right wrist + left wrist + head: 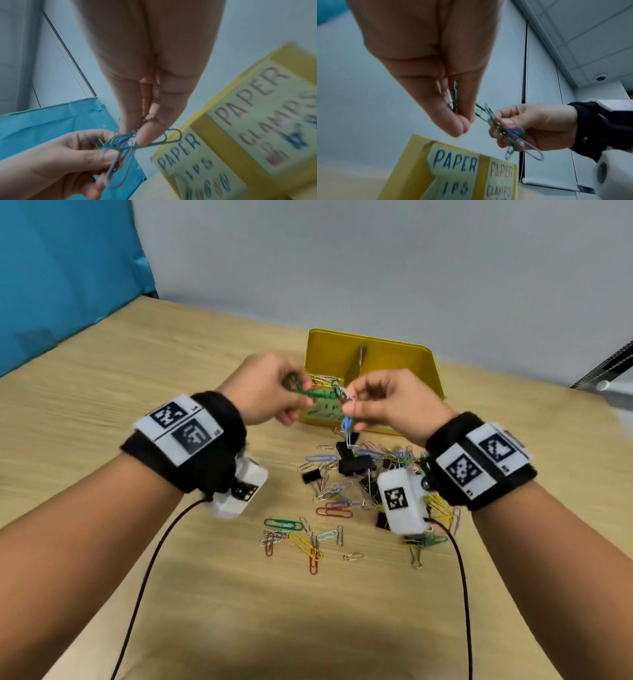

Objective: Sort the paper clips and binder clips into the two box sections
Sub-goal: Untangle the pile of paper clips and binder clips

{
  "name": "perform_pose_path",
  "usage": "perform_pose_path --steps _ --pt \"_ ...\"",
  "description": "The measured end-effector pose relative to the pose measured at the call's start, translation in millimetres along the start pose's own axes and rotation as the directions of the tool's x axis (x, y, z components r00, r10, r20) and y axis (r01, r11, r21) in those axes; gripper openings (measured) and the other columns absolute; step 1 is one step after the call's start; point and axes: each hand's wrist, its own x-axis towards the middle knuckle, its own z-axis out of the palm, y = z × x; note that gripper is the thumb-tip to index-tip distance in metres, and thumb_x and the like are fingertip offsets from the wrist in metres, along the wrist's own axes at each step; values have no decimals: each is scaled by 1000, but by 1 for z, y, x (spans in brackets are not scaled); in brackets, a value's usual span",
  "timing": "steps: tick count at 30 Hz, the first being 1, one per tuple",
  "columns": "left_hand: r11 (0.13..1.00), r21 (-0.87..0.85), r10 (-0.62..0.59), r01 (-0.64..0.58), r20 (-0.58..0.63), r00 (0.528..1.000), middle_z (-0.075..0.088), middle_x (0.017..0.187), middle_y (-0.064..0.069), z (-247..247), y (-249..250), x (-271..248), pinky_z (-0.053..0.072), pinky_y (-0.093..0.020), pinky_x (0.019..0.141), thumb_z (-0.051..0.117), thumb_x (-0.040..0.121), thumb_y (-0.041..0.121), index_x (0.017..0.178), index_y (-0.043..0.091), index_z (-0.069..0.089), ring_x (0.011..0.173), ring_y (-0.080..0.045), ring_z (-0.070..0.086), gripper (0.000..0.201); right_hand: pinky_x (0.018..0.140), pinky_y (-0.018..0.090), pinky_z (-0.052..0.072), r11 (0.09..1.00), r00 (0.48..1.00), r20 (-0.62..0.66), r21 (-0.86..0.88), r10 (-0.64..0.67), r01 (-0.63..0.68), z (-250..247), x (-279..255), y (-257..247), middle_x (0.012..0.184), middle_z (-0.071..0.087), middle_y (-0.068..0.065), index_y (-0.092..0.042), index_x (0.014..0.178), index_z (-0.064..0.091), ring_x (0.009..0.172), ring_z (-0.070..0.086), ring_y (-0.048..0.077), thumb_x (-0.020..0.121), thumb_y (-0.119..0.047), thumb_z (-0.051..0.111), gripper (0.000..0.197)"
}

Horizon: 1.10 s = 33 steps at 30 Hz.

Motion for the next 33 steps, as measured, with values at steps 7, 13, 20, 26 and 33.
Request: perform_pose_path --steps 7,13,20,26,33 --pt "962 272 86 -16 -247 965 58 66 -2 6 24 69 50 -27 72 69 79 15 89 9 68 76 -25 65 11 56 22 55 999 935 -355 41 -7 23 -10 74 -6 63 51 0 -17 68 53 50 55 7 82 3 63 27" --pt "826 561 85 59 -228 970 62 119 -8 21 21 82 36 -38 99 63 82 41 108 24 68 120 -31 46 31 90 43 55 965 933 -350 -211 77 -159 -9 98 12 90 64 4 -11 103 69 89 66 25 83 -10 61 21" --pt "835 549 231 -38 -287 930 58 113 -9 19 15 42 33 -38 97 57 86 41 94 18 69 115 -28 46 27 59 25 50 963 940 -330 -269 -88 -4 -9 39 2 62 57 -10 -26 73 62 59 56 9 84 -17 62 15" --pt "885 459 214 -77 -255 943 59 107 -11 25 10 30 39 -31 84 48 94 30 113 12 66 102 -26 55 31 49 10 45 917 995 -63 -387 76 -95 11 -22 21 65 57 -8 -21 82 66 57 52 7 87 -20 62 7" --pt "820 570 166 -50 -153 974 42 140 -7 29 12 51 27 -42 107 41 96 36 132 23 52 130 -29 33 40 85 26 41 701 985 -115 -692 130 -174 35 -44 55 101 59 6 -17 109 66 99 51 22 86 -23 60 25"
